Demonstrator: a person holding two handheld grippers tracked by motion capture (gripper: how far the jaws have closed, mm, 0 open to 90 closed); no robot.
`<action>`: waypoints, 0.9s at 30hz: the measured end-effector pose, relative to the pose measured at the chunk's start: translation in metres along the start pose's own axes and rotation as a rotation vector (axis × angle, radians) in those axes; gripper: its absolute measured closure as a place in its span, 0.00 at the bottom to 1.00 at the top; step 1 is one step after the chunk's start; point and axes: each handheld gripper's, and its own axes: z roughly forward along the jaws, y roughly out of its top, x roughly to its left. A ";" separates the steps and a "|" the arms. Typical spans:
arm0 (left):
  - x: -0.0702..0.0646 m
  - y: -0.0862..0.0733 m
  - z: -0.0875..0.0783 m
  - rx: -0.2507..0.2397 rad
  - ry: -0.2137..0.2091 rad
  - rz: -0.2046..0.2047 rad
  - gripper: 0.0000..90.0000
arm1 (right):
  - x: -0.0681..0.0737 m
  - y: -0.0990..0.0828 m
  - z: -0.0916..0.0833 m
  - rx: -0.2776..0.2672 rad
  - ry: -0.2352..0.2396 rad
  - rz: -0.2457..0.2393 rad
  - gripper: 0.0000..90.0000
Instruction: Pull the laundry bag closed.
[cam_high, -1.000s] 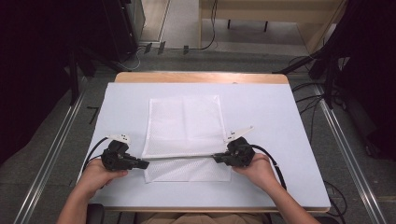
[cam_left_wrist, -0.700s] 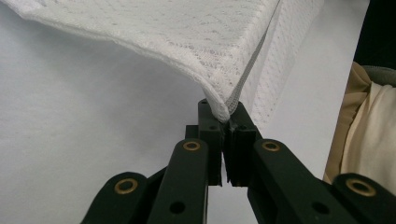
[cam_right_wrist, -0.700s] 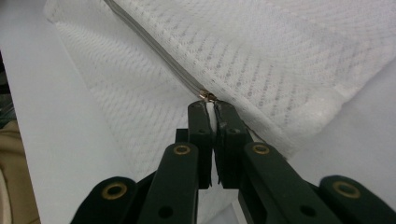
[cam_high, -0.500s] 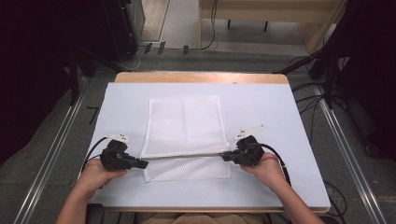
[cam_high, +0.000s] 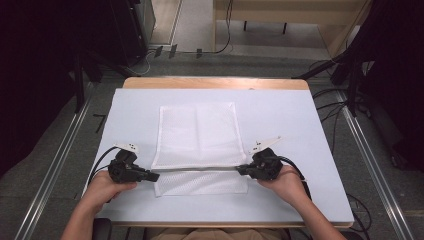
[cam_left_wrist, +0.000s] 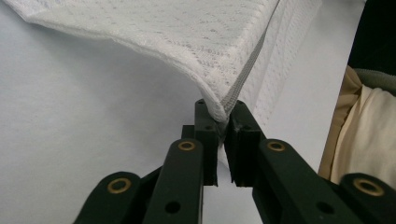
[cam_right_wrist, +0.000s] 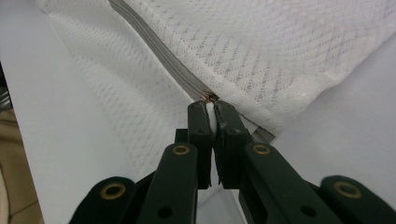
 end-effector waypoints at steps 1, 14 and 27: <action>0.000 0.000 0.000 -0.003 -0.002 -0.001 0.89 | 0.000 0.000 0.000 -0.008 -0.001 -0.001 0.97; 0.000 0.002 -0.004 -0.095 0.036 0.002 0.49 | -0.001 0.003 -0.006 -0.096 -0.027 0.018 0.66; 0.010 -0.001 -0.022 -0.225 0.166 -0.052 0.40 | -0.025 -0.001 -0.021 -0.168 -0.136 0.061 0.45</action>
